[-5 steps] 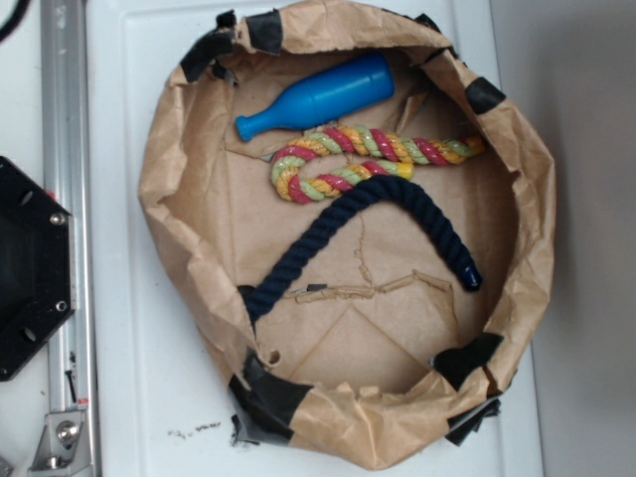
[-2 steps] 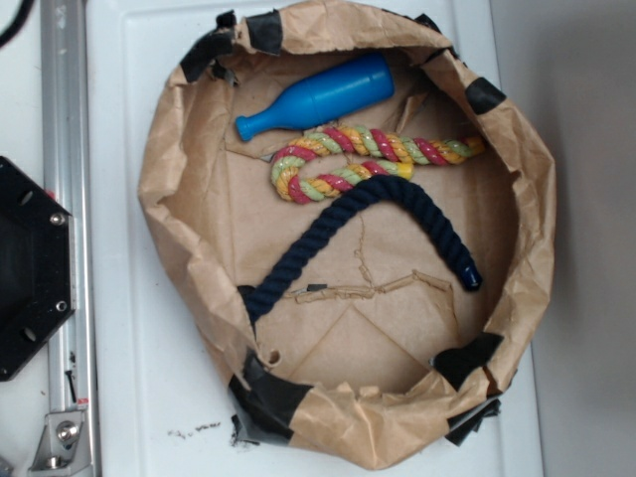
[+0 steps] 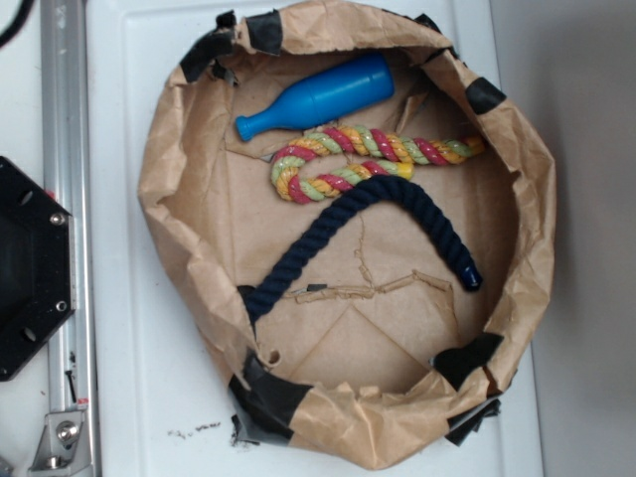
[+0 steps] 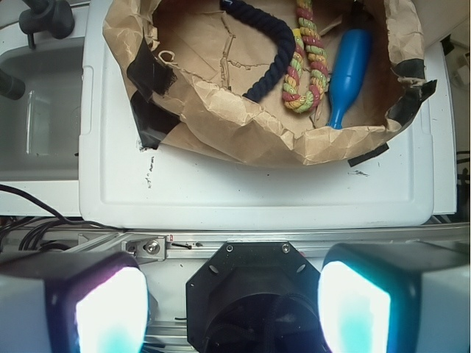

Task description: Grab the blue bottle.

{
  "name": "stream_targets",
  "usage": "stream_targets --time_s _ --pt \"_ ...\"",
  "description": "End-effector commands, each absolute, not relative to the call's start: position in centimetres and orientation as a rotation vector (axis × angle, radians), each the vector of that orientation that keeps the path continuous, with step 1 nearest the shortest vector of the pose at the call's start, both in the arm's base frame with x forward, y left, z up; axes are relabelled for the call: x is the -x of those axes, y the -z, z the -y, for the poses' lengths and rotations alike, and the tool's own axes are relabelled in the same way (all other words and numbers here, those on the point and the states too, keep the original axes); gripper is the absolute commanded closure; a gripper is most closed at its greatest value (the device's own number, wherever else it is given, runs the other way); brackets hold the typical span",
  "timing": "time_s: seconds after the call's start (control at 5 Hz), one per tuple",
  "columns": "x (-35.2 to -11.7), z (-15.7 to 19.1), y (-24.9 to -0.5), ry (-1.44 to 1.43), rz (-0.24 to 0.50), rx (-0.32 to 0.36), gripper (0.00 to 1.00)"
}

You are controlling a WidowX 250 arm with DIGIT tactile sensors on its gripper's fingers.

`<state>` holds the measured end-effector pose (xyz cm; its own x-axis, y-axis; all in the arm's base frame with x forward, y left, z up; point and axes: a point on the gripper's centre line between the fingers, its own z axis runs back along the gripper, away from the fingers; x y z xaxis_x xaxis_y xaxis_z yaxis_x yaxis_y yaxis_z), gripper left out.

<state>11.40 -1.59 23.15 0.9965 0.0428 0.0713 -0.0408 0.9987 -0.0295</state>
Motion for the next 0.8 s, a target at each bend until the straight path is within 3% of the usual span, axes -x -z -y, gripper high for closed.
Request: stream_targets --time_s 0.0,0.2,0.6 --pt "-15.9 -0.7 -19.9 -0.265 0.12 0.114 0.0" --pt "-20.5 -1.3 -16.5 -0.43 0.126 0.127 0.0" --pt "-22.1 -6.2 -12.1 -0.811 0.16 0.158 0.0"
